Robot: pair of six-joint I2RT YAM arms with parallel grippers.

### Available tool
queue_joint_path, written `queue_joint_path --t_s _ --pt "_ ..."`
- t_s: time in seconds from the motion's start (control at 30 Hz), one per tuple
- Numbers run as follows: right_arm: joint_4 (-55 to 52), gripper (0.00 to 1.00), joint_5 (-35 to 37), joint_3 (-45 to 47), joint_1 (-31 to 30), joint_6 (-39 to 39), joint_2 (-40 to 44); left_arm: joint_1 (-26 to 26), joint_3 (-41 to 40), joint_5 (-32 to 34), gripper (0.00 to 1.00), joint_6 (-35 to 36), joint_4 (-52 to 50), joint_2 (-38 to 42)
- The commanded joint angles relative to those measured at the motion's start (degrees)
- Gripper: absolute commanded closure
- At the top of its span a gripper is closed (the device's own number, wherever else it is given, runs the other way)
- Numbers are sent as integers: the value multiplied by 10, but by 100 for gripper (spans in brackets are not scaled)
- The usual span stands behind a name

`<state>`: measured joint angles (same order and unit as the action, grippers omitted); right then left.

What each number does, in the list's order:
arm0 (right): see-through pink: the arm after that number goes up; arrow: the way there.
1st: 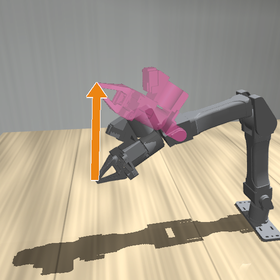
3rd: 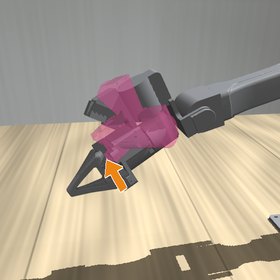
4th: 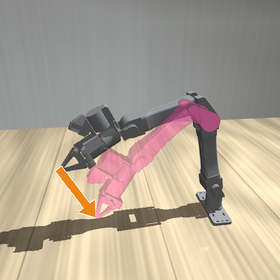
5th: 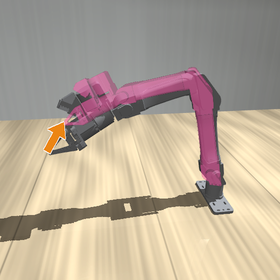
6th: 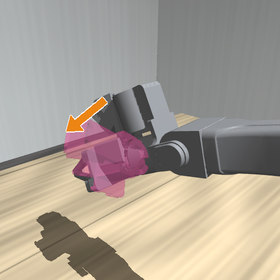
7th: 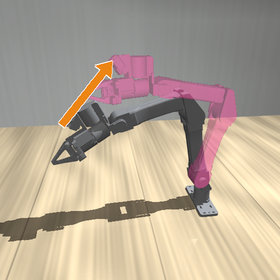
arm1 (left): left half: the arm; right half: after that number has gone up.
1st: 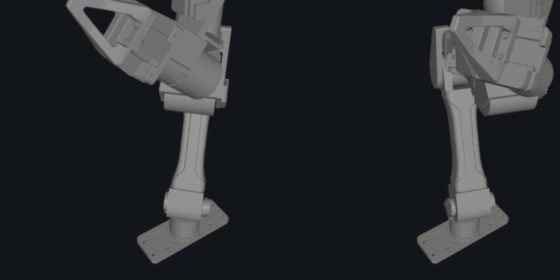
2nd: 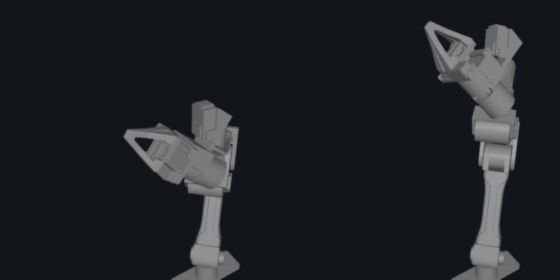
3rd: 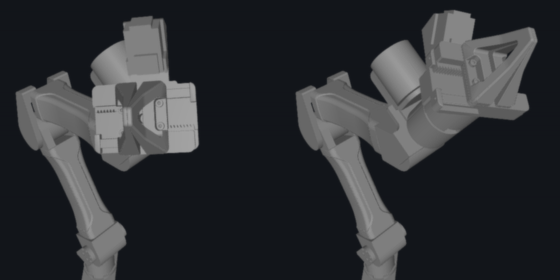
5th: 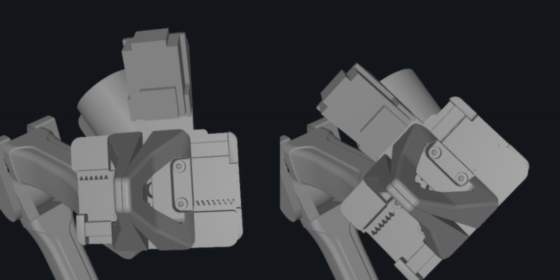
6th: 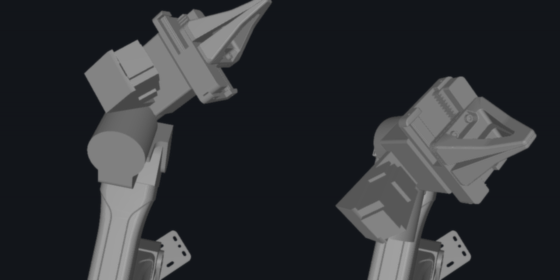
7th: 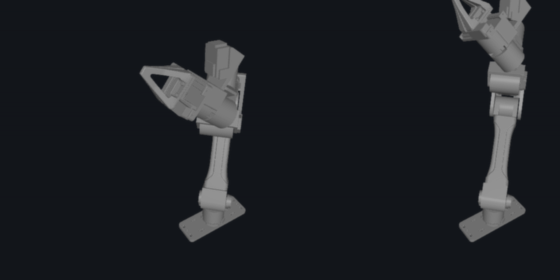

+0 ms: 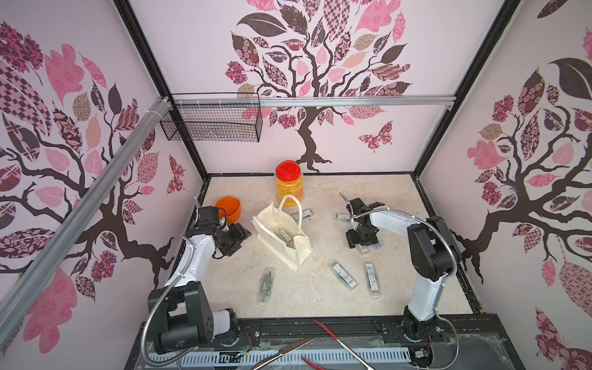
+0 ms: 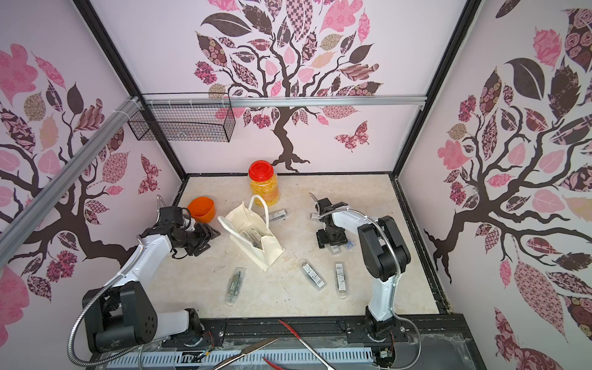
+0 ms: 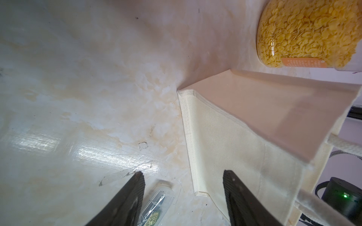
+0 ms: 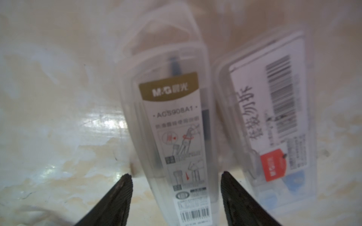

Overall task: Put the compass set into the canvas bag
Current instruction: Pick up the compass set at the center of the board.

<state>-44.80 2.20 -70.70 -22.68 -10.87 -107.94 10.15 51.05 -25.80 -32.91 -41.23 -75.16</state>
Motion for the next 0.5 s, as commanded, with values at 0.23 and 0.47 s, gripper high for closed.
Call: queue_joint_path --t_s 0.23,0.47 --pt "1 23 -8 4 -12 -10 12 0 13 -1 32 3 12 13" --pt "8 21 4 0 -12 1 6 -8 5 1 32 -7 19 31"
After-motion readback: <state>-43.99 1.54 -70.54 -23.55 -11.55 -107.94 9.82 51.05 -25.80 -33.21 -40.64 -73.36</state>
